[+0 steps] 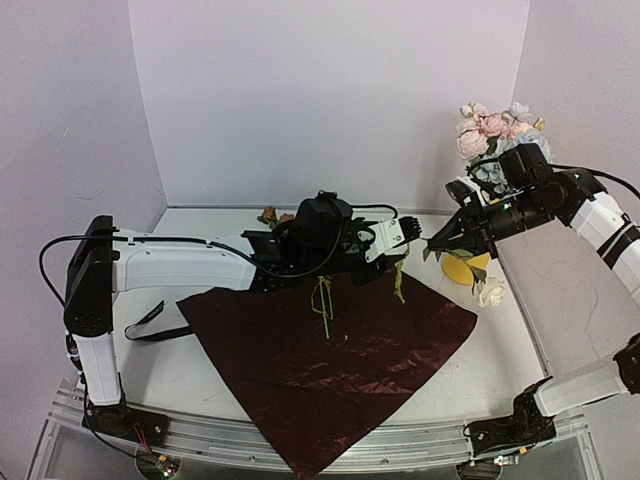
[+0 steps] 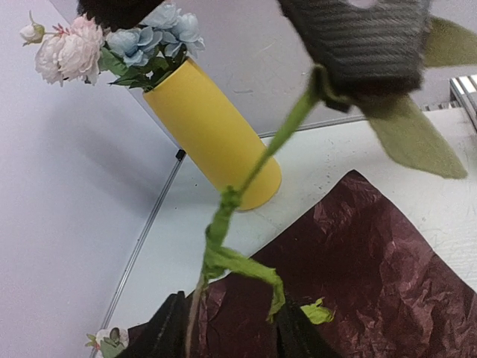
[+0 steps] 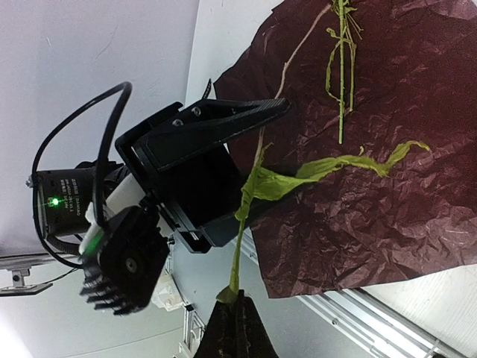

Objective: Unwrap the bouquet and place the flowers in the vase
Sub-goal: Adjust the fake flower.

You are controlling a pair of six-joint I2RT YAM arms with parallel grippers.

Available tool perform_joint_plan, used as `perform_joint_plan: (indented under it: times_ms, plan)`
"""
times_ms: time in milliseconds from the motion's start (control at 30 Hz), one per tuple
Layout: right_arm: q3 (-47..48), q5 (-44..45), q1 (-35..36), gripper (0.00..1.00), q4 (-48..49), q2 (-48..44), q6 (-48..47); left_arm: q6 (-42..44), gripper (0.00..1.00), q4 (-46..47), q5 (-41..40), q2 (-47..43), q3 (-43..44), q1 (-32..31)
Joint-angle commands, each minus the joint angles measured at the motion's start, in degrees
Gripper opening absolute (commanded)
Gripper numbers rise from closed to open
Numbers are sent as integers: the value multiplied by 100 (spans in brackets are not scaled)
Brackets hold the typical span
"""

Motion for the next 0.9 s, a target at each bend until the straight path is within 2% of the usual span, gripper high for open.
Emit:
perform_joint_plan:
  times_ms: [0, 133, 200, 233, 333, 433, 633, 733, 867]
  plan:
    - [224, -189, 31, 0, -305, 114, -199, -225, 29, 113, -148, 6, 329, 125]
    - [296, -212, 30, 0, -323, 193, -244, -174, 10, 107, -134, -49, 229, 139]
    - [358, -255, 30, 7, -327, 237, -269, -176, 0, 114, -133, -91, 149, 138]
    - [395, -283, 26, 11, -329, 260, -283, -192, 0, 112, -126, -123, 102, 138]
    - [500, -336, 30, 33, -328, 314, -329, -260, 0, 131, -1, -194, 5, 137]
    - [709, -244, 24, 47, -306, 338, -378, -412, 0, 154, 157, -284, -67, 151]
    - [1617, 407, 28, 79, -196, 428, -507, -780, 0, 202, 975, -540, -351, 198]
    - [2096, 1140, 26, 92, -112, 443, -577, -896, 0, 224, 1298, -689, -488, 199]
    - [2524, 2590, 28, 97, 62, 261, -761, -1305, 0, 378, 1507, -923, -640, 262]
